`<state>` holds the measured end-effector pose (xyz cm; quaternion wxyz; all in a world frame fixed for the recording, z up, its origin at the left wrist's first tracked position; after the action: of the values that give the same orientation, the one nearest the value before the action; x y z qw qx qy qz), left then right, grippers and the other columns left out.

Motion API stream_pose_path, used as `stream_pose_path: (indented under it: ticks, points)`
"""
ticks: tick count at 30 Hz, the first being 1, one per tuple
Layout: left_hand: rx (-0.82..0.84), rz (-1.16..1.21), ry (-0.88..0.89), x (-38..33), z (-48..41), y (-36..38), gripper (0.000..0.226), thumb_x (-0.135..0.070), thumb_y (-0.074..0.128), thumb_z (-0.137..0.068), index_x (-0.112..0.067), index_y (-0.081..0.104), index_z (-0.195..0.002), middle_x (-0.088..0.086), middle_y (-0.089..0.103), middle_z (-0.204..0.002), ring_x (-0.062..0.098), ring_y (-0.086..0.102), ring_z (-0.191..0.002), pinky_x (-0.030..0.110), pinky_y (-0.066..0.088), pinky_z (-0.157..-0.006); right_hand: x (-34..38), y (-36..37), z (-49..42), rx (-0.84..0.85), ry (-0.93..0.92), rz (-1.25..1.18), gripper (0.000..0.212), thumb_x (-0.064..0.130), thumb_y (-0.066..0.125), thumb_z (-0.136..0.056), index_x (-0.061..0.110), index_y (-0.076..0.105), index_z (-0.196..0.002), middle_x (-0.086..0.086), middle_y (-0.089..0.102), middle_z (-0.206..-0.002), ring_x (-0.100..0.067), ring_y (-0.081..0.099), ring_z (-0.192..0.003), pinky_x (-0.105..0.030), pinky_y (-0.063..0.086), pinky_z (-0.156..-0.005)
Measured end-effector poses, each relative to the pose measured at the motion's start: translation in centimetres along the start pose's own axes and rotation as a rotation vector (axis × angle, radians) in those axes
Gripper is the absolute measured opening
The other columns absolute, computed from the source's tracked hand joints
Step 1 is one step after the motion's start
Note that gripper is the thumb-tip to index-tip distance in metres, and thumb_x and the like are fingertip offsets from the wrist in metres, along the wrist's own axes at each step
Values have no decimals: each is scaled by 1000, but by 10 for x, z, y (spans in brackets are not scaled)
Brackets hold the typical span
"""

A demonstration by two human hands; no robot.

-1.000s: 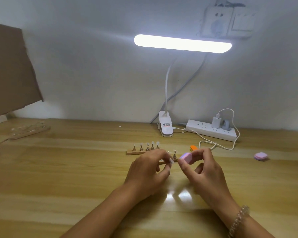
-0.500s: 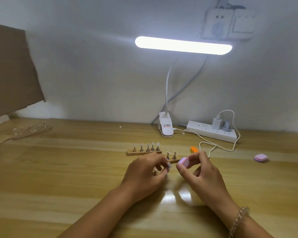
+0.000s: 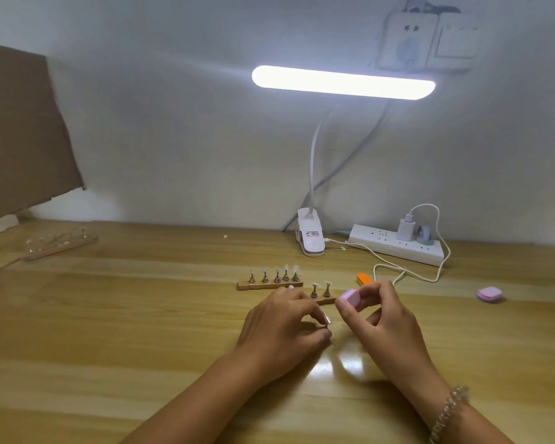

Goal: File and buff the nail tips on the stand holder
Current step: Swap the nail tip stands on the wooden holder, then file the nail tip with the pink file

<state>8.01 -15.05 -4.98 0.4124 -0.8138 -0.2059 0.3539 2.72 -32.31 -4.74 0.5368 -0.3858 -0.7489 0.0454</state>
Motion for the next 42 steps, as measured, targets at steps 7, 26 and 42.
stream_pose_path:
  ticks: [7, 26, 42]
  points:
    - [237, 13, -87, 26, -11, -38, 23, -45, 70, -80, -50, 62, -101, -26, 58, -107, -6, 51, -93, 27, 42, -77, 0, 0, 0, 9, 2, 9, 28, 52, 70, -78, 33, 53, -91, 16, 65, -83, -9, 57, -59, -37, 52, -66]
    - [-135, 185, -232, 53, -12, -41, 16, -28, 71, -89, -39, 60, -85, -24, 67, -88, 4, 58, -67, 32, 54, -72, 2, 0, 2, 37, 11, 4, 29, 51, 71, -78, 33, 54, -90, 27, 62, -87, -9, 56, -61, -39, 52, -69]
    - [-160, 94, -284, 48, -10, -24, 29, -38, 74, -86, -32, 48, -97, -16, 59, -87, 2, 55, -74, 26, 48, -69, 9, 0, 4, 61, 10, 10, 35, 60, 61, -79, 30, 52, -96, 17, 66, -86, -9, 62, -65, -45, 55, -67]
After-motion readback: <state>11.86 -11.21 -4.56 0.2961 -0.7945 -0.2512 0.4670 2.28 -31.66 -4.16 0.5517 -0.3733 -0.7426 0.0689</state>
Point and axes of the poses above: each hand's wrist, its own z-axis away from the middle knuckle, its own y-axis out of the palm, x = y × z, the point moved 3 cm from there along -z, towards the middle knuckle
